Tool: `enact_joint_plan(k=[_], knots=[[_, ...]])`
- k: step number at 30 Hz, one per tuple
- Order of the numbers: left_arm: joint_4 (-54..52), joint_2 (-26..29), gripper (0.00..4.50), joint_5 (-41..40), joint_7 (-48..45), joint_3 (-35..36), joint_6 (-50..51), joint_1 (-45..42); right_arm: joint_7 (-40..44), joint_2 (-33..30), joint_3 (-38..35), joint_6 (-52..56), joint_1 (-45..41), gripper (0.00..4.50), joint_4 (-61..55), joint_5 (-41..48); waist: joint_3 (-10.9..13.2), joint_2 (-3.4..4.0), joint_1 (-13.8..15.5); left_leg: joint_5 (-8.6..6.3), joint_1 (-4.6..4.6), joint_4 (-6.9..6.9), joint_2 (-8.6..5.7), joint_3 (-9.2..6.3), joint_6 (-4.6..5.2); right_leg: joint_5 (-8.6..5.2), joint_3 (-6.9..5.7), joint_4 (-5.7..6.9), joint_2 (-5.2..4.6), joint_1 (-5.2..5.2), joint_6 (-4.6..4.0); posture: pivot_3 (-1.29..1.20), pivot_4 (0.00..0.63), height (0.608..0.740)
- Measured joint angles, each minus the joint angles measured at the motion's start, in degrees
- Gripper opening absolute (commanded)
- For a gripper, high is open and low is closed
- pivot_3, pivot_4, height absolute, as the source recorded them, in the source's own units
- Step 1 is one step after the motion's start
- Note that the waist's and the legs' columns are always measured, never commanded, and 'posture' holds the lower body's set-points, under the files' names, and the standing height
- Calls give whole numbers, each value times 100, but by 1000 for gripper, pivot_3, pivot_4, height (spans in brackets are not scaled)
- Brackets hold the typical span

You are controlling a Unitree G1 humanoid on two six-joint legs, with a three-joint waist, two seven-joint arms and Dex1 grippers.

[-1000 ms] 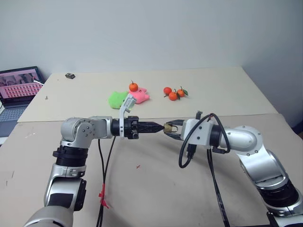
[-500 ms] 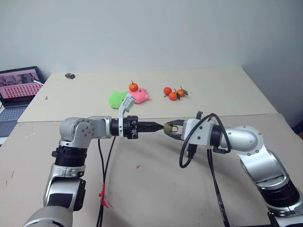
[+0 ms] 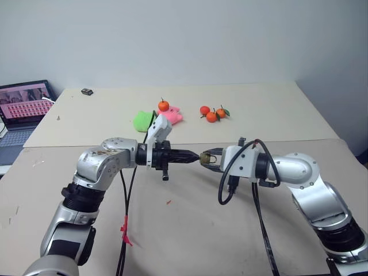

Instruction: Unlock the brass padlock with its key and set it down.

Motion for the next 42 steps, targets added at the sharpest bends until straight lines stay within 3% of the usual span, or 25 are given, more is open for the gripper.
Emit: enact_joint_plan(k=[6, 13, 16, 22, 27, 33, 42], knots=[[-57, -21, 8, 634, -83, -228, -926, -5, -21, -31, -55, 40, 0, 908, 20, -9, 1, -1, -9, -5, -6, -1, 0, 2, 9, 0, 3, -1, 0, 2, -1, 0, 150, 660], [-61, -173, 8, 641, 2, -142, -670, -5, -31, -32, -66, 99, -1, 908, 39, -16, 1, -2, -6, -5, -4, 4, 0, 1, 9, 0, 3, 1, 0, 2, 1, 0, 150, 660], [-7, -394, 816, 364, 235, 97, -129, -2, -52, -19, -97, 107, -25, 908, 55, -20, 2, -3, -12, -5, -4, 3, 0, 1, 9, -1, 2, 4, 1, 2, 1, 0, 150, 660], [28, -613, 3174, -59, 755, 569, 927, 4, -30, 18, -94, 107, -50, 908, 24, 2, 1, -2, -16, -5, -2, -1, 1, 1, 10, -1, 2, 6, 3, 2, 1, 0, 150, 660], [68, -981, 3174, -876, 1048, 967, 2017, -37, -31, 88, -61, 89, -132, 908, -95, 59, -1, 1, -6, -5, 0, 4, 0, 0, 9, 0, 1, 4, 0, 1, 2, 0, 150, 660], [207, -917, 3174, -1765, 1220, 1611, 3097, -286, -32, 87, -61, 78, -136, 908, -109, 64, 1, -2, -27, -4, 1, 0, 0, -2, 8, 0, -1, 9, 1, 2, 2, 0, 150, 660], [252, -750, 3174, -1955, 1454, 1604, 3474, -295, -44, 87, -58, 5, -136, 908, -93, 47, -2, 3, -12, 7, 5, 1, 0, -3, -11, 0, -1, 5, 0, 1, 1, 0, 150, 660]])
